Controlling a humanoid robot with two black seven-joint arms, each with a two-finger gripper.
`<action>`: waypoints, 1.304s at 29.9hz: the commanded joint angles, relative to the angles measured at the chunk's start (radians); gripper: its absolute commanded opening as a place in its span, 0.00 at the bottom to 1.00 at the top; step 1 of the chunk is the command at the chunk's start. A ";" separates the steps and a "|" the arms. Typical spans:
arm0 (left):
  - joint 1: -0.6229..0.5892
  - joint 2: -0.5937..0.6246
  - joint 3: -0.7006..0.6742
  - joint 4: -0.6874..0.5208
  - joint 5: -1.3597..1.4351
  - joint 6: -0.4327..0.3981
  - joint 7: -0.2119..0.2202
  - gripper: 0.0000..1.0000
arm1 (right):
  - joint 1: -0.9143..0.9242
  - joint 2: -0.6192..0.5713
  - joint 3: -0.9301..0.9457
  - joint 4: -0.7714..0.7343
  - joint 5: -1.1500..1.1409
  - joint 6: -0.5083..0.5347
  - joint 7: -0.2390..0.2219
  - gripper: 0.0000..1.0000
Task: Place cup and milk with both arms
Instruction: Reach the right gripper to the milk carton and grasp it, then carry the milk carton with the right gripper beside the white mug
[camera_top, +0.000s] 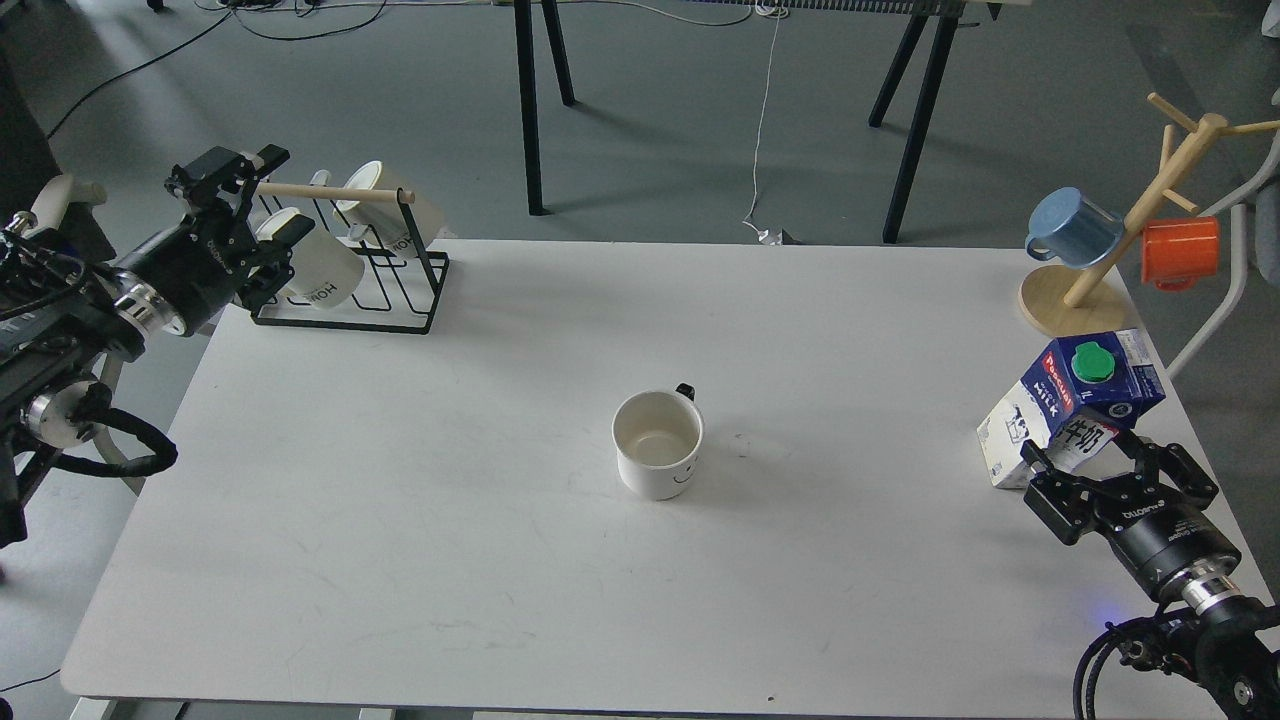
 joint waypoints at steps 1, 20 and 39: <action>0.001 -0.003 0.000 0.000 0.000 0.000 0.000 0.84 | 0.026 0.030 0.001 -0.037 -0.009 0.000 0.000 0.99; 0.030 -0.008 0.000 0.003 0.000 0.000 0.000 0.85 | 0.068 0.060 0.017 -0.072 -0.009 0.000 0.006 0.36; 0.038 -0.012 0.001 0.005 0.015 0.000 0.000 0.86 | 0.100 0.126 -0.092 0.101 -0.096 0.000 0.003 0.20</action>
